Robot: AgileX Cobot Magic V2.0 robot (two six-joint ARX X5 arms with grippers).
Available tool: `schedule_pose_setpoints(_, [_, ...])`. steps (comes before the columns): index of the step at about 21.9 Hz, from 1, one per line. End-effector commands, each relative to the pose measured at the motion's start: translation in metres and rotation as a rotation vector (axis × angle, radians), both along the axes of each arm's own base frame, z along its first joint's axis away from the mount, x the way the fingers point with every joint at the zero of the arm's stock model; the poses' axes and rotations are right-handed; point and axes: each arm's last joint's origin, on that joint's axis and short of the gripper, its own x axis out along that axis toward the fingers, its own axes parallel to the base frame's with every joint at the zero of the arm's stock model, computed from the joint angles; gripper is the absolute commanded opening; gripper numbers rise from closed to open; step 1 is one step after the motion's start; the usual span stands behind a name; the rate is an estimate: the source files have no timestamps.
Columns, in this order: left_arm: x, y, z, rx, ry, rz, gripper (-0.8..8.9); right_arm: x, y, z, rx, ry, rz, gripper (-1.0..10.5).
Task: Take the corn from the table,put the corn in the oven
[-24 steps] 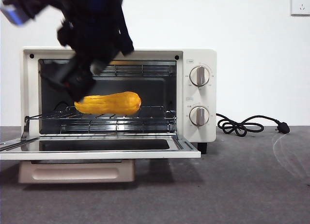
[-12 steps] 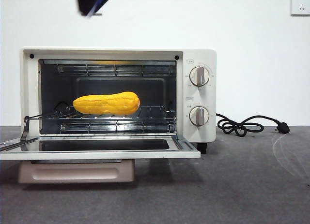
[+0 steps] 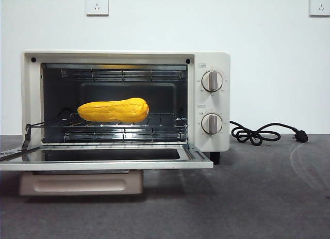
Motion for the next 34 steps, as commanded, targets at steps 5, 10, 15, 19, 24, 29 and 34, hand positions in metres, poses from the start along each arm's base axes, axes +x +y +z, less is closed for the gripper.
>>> schedule_pose_setpoints(5, [0.017,-0.001,-0.003,0.008,0.018,-0.080,-0.09,0.040,-0.041,0.004,0.051,0.197,-0.115,-0.1])
schedule_pose_setpoints(10, [0.039,0.017,-0.012,-0.025,0.132,-0.061,-0.09,0.066,-0.085,0.016,0.133,0.247,-0.221,-0.1])
schedule_pose_setpoints(15, [0.077,0.049,-0.035,-0.184,0.357,-0.042,-0.09,0.074,-0.115,0.026,0.176,0.215,-0.320,-0.1])
schedule_pose_setpoints(19, [0.100,0.077,-0.059,-0.280,0.523,0.056,-0.09,0.074,-0.119,0.028,0.179,0.198,-0.320,-0.1])
schedule_pose_setpoints(24, [0.114,0.083,-0.081,-0.286,0.654,0.071,-0.09,0.074,-0.118,0.028,0.181,0.195,-0.319,-0.1])
schedule_pose_setpoints(29, [0.128,0.086,-0.102,-0.284,0.750,0.062,-0.09,0.074,-0.118,0.028,0.180,0.194,-0.317,-0.1])
schedule_pose_setpoints(34, [0.140,0.091,-0.124,-0.285,0.837,0.065,-0.09,0.074,-0.119,0.028,0.180,0.194,-0.317,-0.1])
